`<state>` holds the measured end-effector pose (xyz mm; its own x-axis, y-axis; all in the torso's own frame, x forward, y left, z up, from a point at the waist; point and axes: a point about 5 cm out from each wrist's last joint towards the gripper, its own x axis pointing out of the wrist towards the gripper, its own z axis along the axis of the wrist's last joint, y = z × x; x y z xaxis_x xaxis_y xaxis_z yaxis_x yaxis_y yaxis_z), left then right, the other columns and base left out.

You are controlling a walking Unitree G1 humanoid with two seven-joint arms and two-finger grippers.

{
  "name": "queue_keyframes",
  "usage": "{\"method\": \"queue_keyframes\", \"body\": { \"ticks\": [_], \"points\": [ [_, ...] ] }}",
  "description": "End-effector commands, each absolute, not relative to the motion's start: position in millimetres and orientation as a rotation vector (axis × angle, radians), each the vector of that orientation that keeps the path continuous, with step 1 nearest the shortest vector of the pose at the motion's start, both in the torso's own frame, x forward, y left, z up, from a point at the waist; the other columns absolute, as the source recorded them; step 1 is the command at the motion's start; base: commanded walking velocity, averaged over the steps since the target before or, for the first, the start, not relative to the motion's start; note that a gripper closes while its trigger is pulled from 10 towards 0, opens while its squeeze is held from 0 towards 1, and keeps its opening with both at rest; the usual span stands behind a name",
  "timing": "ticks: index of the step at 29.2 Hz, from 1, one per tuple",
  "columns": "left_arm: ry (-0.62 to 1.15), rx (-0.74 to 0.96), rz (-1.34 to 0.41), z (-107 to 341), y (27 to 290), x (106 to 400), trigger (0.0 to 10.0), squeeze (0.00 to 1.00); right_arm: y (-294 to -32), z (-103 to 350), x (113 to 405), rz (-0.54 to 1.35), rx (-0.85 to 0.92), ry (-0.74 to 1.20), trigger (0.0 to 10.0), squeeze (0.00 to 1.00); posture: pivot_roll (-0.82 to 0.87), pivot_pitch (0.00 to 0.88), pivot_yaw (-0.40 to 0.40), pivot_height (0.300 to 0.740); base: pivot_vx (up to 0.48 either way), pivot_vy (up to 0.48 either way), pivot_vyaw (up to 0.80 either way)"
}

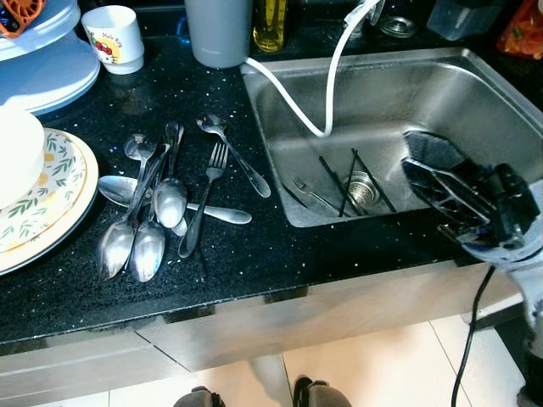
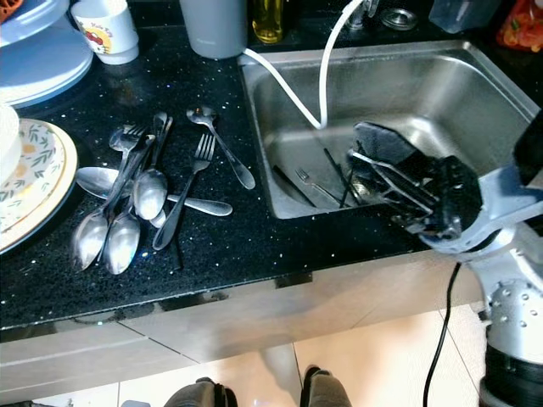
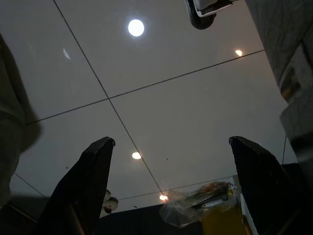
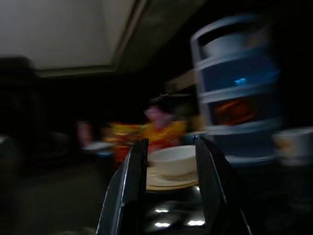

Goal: Kitchen organization

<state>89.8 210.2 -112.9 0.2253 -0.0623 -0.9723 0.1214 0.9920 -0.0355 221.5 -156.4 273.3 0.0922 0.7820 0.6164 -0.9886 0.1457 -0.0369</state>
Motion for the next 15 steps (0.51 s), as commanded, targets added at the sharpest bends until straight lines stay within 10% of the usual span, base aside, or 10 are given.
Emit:
{"method": "queue_keyframes", "body": {
  "ticks": [1,15],
  "points": [
    [1.248,0.039,-0.126,-107,207,113,10.0,0.00,-143,268,215,1.442,0.466,-0.530,10.0,0.00,0.00,0.136,0.005,0.740,0.000,0.000,0.00],
    [1.244,0.054,-0.107,-107,211,113,10.0,0.00,-132,200,176,1.691,0.459,-0.015,10.0,0.00,-0.01,0.115,-0.003,0.740,0.000,0.000,0.00]
  ]
}}
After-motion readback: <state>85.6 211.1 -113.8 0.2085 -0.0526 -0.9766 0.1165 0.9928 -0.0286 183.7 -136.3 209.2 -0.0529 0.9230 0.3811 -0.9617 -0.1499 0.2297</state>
